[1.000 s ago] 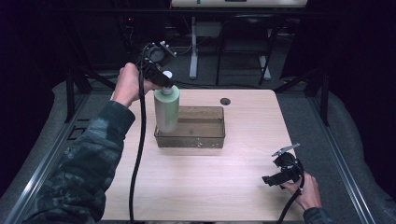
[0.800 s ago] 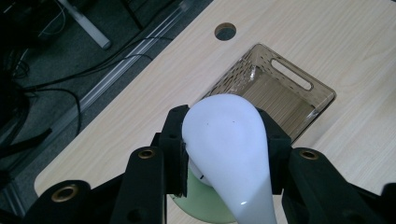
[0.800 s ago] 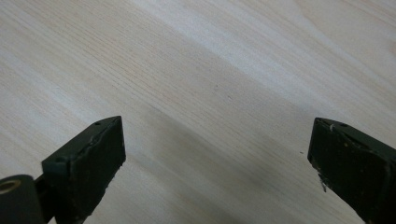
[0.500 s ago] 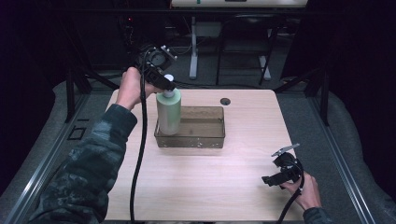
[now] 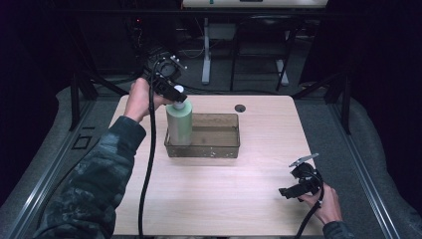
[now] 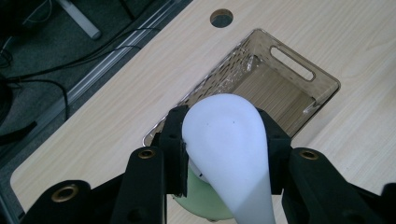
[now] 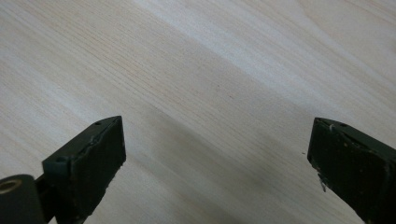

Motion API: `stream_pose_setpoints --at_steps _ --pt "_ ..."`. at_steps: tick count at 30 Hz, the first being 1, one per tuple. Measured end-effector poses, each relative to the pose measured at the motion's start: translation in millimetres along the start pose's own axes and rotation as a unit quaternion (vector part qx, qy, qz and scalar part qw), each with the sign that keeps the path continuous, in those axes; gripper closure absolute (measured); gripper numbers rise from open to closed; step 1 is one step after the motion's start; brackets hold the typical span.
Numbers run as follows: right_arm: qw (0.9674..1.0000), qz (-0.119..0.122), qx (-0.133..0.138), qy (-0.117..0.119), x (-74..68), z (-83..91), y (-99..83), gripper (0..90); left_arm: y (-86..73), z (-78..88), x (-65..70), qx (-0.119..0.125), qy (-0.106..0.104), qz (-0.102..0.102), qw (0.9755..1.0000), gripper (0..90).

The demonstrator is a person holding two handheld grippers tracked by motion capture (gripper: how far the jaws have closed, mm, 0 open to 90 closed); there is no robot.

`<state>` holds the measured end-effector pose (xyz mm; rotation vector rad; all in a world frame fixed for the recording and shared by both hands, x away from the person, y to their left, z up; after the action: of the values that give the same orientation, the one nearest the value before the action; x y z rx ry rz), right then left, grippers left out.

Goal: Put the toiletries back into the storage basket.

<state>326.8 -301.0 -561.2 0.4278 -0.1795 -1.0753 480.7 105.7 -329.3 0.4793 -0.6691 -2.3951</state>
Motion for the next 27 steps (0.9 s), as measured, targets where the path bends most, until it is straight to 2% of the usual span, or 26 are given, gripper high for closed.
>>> stream_pose_setpoints --at_steps 8,14,15,27 --pt "1.0000 0.006 0.000 -0.004 0.4 0.3 0.1 4.0 -8.9 -2.9 -0.2 0.003 -0.009 0.009 0.9999 62.8" --pt "1.0000 0.005 -0.003 0.001 -1.9 0.1 0.5 4.0 -14.2 -5.5 1.0 -0.007 -0.011 0.008 0.9999 62.8" --pt "0.9999 0.011 -0.003 -0.004 -1.7 0.2 0.5 4.0 -14.8 -5.4 1.1 -0.007 -0.010 0.007 0.9999 62.8" --pt "1.0000 0.007 0.001 -0.001 -3.2 0.3 0.8 4.1 -19.8 -7.1 2.6 -0.011 -0.012 0.009 0.9998 62.8"
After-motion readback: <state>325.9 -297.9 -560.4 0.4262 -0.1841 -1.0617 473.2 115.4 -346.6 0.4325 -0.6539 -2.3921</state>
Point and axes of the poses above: each handheld gripper's, and its own axes: z roughly backward along the jaws, y roughly out of its top, x roughly to its right, the point moved 2 cm from there along -z, roughly forward along the jaws, and after that the axes turned 3 degrees about -z, right-handed, at the moved point
